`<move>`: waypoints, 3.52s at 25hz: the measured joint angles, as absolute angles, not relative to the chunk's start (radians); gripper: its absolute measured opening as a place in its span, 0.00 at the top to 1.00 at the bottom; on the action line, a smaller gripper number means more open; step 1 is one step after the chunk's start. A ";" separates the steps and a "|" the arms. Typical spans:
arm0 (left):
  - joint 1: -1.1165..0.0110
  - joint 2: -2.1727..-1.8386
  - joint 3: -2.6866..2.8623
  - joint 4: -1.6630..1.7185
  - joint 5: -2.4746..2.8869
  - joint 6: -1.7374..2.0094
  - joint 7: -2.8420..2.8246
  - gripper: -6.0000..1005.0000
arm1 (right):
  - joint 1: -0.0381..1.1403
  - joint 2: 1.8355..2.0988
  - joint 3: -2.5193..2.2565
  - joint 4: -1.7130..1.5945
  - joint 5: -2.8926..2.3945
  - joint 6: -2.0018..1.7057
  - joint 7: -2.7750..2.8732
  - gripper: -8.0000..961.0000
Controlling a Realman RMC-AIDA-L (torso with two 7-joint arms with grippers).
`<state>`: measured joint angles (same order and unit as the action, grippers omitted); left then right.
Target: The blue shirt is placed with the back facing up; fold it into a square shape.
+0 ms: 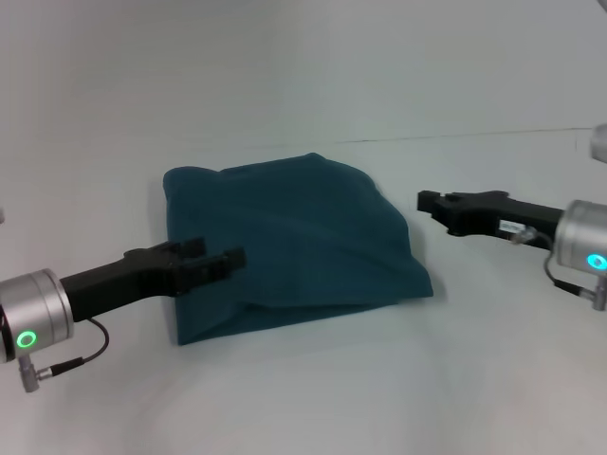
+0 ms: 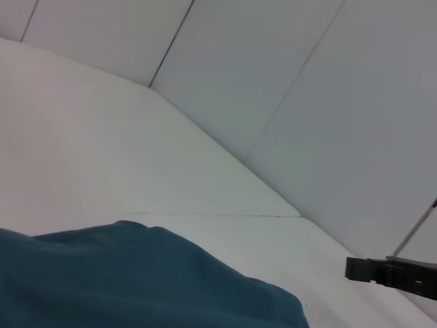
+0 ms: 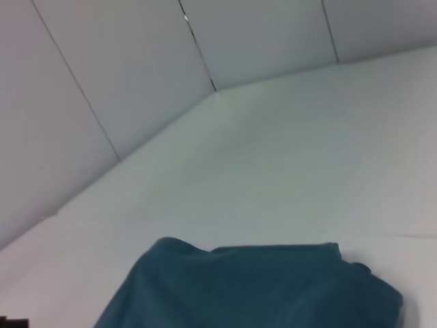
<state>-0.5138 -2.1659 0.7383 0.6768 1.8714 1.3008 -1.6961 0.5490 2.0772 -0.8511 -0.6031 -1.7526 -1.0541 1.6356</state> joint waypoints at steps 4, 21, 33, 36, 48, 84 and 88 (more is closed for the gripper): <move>-0.514 -2.168 0.742 0.671 1.866 1.316 -1.670 0.12 | 0.495 2.060 -0.812 -0.609 -1.721 -1.154 1.590 0.94; -0.524 -2.169 0.764 0.626 1.874 1.397 -1.530 0.12 | 0.429 2.005 -0.750 -0.597 -1.802 -1.501 1.525 0.44; -0.526 -2.168 0.789 0.623 1.885 1.391 -1.493 0.12 | 0.466 2.018 -0.748 -0.595 -1.844 -1.497 1.540 0.24; -0.526 -2.168 0.789 0.623 1.885 1.385 -1.491 0.12 | 0.475 2.019 -0.750 -0.595 -1.844 -1.495 1.539 0.24; -0.526 -2.166 0.788 0.619 1.889 1.377 -1.484 0.12 | 0.496 2.020 -0.754 -0.595 -1.866 -1.494 1.542 0.24; -0.532 -2.167 0.812 0.618 1.931 1.390 -1.448 0.13 | 0.534 2.025 -0.761 -0.594 -1.948 -1.489 1.562 0.24; -0.532 -2.168 0.812 0.618 1.931 1.389 -1.448 0.13 | 0.542 2.027 -0.761 -0.594 -1.983 -1.489 1.590 0.24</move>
